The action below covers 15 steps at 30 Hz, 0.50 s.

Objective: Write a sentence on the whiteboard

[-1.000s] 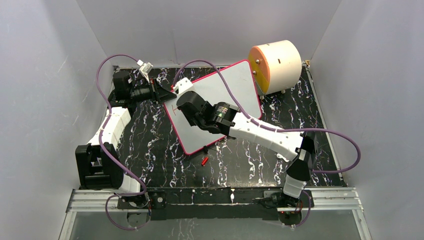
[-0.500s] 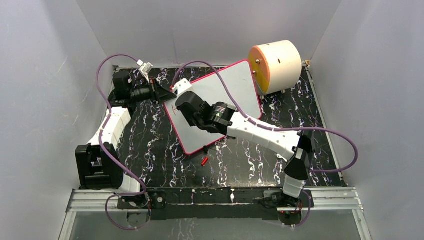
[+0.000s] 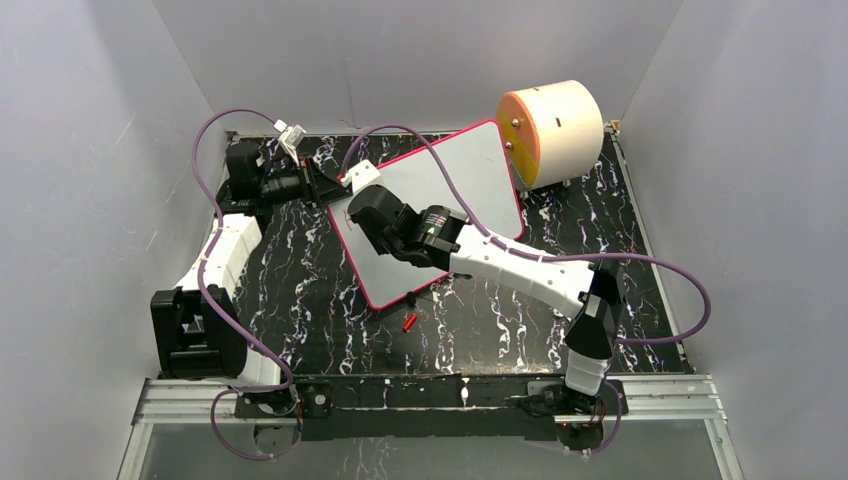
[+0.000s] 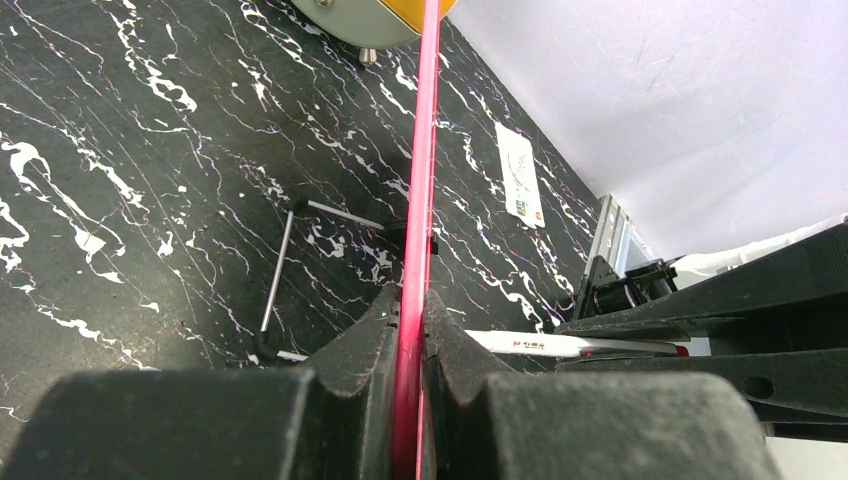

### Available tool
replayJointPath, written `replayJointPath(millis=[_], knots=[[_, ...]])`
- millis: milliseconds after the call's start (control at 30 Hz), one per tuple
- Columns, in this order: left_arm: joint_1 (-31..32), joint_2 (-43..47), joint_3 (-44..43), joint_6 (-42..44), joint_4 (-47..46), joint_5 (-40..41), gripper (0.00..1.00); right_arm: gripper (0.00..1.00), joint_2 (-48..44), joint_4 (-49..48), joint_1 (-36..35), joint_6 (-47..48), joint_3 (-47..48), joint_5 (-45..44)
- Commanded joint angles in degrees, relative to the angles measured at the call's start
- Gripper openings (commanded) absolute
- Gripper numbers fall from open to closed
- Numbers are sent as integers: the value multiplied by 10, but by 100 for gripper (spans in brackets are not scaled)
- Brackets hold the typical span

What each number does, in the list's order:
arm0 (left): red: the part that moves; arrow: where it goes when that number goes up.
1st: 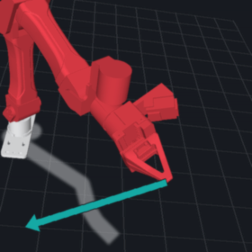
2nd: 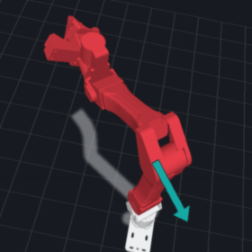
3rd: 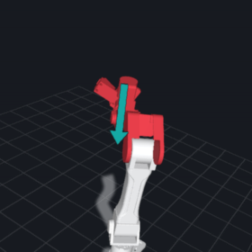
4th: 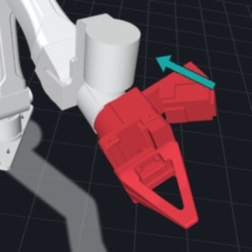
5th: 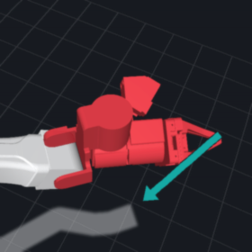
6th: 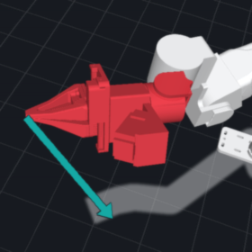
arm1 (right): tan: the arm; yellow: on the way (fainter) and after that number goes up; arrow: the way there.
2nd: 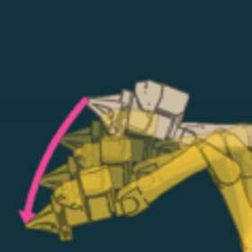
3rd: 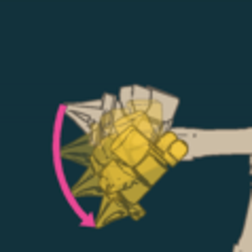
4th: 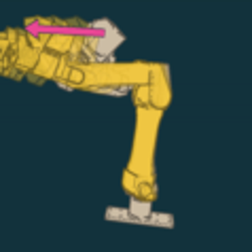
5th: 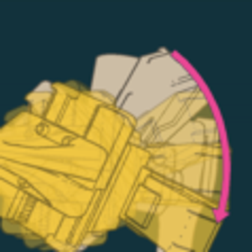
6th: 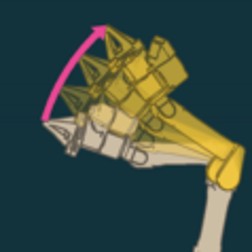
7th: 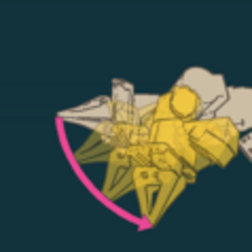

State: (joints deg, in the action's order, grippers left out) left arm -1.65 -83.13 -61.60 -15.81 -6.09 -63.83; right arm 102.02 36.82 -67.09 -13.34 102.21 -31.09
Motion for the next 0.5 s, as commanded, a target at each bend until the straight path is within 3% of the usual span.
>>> replayJointPath(millis=[0, 467], knots=[[9, 13, -1, 9, 42, 14, 0, 0, 5, -30, 4, -1, 26, -5], [9, 14, -1, 9, 42, 14, 0, 0, 15, -3, 10, -7, 29, -18]])
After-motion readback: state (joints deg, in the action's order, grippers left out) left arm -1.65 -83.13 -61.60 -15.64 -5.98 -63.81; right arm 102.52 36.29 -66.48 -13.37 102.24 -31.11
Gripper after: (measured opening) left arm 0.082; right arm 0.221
